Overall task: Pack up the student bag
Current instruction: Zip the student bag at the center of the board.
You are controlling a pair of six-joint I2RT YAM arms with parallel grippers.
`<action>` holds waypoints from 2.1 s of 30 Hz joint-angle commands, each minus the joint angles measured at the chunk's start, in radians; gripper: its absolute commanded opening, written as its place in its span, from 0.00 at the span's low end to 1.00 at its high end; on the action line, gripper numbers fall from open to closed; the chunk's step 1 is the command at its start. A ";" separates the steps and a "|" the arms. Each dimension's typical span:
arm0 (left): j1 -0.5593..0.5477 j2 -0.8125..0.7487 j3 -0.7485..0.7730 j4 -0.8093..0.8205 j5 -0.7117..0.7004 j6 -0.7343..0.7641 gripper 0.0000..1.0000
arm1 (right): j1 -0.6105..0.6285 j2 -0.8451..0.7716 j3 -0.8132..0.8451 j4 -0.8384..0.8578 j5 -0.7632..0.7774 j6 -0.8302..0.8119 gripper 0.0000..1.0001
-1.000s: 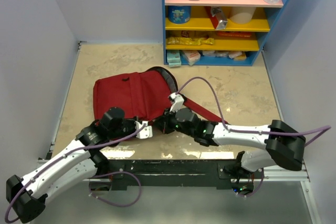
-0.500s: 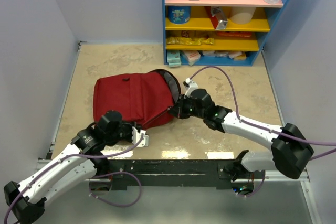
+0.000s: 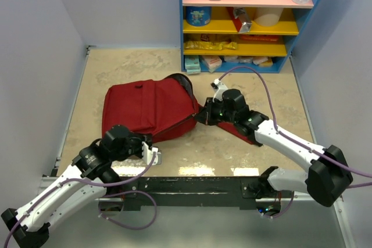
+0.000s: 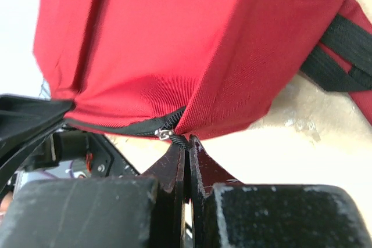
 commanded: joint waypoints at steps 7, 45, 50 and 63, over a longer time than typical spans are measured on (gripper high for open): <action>0.019 -0.008 -0.030 -0.183 -0.223 -0.024 0.00 | -0.098 -0.295 -0.171 -0.097 0.150 0.021 0.00; -0.414 0.781 0.273 0.586 -0.320 -0.610 0.95 | 0.123 -0.243 -0.129 -0.094 0.092 0.070 0.00; -0.432 0.816 0.272 0.610 -0.300 -0.620 0.44 | 0.123 -0.254 -0.145 -0.074 0.078 0.084 0.00; -0.494 0.770 0.247 0.500 -0.181 -0.610 0.00 | -0.058 -0.193 -0.094 -0.133 0.009 -0.015 0.00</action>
